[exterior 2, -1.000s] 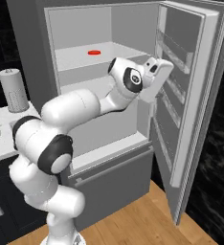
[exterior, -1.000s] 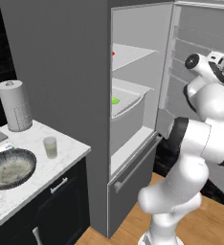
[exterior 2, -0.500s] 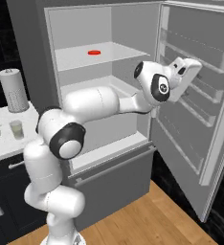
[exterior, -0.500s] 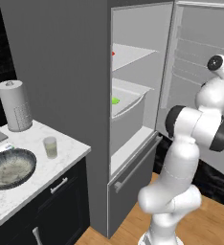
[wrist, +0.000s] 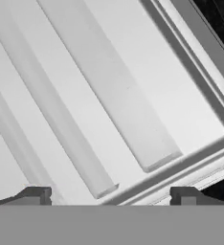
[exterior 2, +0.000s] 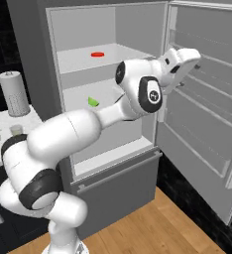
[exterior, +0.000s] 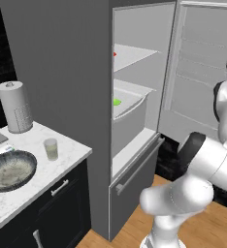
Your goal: Grab a lemon wedge from the fridge and one ice cube from the ice bowl, and put them in the glass of lemonade.
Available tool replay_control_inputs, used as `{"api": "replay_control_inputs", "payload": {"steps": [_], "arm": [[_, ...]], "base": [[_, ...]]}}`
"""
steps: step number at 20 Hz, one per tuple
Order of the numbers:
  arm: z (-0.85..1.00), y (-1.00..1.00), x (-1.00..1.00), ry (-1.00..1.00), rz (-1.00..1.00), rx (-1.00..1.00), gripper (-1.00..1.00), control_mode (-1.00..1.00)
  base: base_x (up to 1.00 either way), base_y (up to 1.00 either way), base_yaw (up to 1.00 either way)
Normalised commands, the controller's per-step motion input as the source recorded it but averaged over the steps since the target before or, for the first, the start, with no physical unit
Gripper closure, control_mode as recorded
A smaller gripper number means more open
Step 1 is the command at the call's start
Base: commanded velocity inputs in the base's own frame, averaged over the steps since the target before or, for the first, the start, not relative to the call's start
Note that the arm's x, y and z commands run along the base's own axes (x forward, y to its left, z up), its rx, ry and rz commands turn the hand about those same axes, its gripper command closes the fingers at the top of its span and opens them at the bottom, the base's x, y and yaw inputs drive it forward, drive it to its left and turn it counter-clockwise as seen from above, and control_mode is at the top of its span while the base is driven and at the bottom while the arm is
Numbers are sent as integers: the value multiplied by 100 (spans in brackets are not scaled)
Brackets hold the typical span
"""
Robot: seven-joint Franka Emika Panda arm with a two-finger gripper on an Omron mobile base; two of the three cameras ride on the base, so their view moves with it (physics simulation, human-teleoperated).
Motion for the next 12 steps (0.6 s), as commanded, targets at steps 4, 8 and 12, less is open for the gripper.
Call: {"api": "replay_control_inputs", "payload": {"steps": [4,8,12], "arm": [[-25,100,1,-3,0,19,-100,-100],[-72,100,3,0,0,44,-100,-100],[-100,100,0,0,0,66,-100,-100]], "base": [[0,0,0],[0,0,0],[0,0,0]]}}
